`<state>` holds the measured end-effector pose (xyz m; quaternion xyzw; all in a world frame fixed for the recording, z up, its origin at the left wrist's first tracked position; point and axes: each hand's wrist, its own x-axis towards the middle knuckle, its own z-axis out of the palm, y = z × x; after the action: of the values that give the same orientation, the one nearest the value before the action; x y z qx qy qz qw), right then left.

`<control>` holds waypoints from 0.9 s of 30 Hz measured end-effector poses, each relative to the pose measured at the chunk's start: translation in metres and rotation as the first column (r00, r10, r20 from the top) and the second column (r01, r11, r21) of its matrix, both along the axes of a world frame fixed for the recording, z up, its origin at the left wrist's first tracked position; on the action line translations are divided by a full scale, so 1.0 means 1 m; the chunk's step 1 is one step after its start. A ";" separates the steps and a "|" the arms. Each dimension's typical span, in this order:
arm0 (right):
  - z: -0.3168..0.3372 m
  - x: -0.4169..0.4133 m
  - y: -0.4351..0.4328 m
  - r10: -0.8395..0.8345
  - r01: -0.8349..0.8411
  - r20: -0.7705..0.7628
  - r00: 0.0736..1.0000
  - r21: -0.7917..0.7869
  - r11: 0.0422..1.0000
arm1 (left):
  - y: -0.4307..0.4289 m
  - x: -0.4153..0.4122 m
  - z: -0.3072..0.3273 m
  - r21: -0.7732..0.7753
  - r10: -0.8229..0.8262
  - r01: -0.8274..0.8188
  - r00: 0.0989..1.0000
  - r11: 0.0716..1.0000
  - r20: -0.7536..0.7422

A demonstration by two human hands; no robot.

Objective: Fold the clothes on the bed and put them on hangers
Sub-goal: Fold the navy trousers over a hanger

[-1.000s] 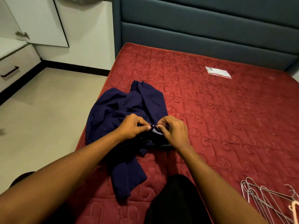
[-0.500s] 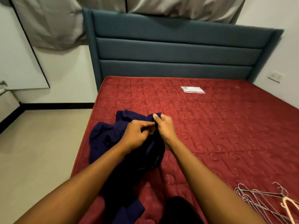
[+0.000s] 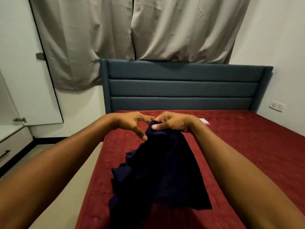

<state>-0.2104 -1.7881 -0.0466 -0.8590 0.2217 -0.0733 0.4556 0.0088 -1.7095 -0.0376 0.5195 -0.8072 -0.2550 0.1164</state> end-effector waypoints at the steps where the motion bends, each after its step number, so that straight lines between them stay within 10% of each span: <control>1: 0.006 -0.008 0.003 -0.033 0.033 0.049 0.998 -0.002 0.999 | -0.001 0.001 0.002 0.018 -0.028 0.028 0.999 0.999 -0.017; 7: 0.023 -0.035 0.015 -0.153 0.151 0.257 0.954 0.030 0.988 | 0.014 -0.009 0.022 -0.275 0.053 -0.205 0.879 0.939 -0.474; 16: -0.034 -0.039 0.030 -0.300 0.285 0.218 0.929 0.101 0.953 | 0.047 0.009 0.073 -0.373 0.107 -0.491 0.705 0.787 -0.701; 22: 0.006 -0.043 0.012 -0.320 0.388 0.379 0.868 -0.116 0.914 | 0.079 0.047 0.074 -0.256 0.203 -0.373 0.836 0.892 -0.510; 25: 0.042 -0.060 0.001 -0.265 0.280 0.095 0.960 -0.415 0.865 | 0.082 0.067 0.071 -0.382 0.279 -0.264 0.960 0.886 -0.015; 27: 0.061 -0.070 -0.005 -0.384 0.243 -0.090 0.919 -0.637 0.732 | 0.083 0.075 0.069 -0.400 0.338 -0.198 0.885 0.895 0.319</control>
<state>-0.2801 -1.7930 0.0143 -0.9121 0.3762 -0.1238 0.1059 0.0838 -1.6261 0.0310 0.6372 -0.7658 0.0200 0.0844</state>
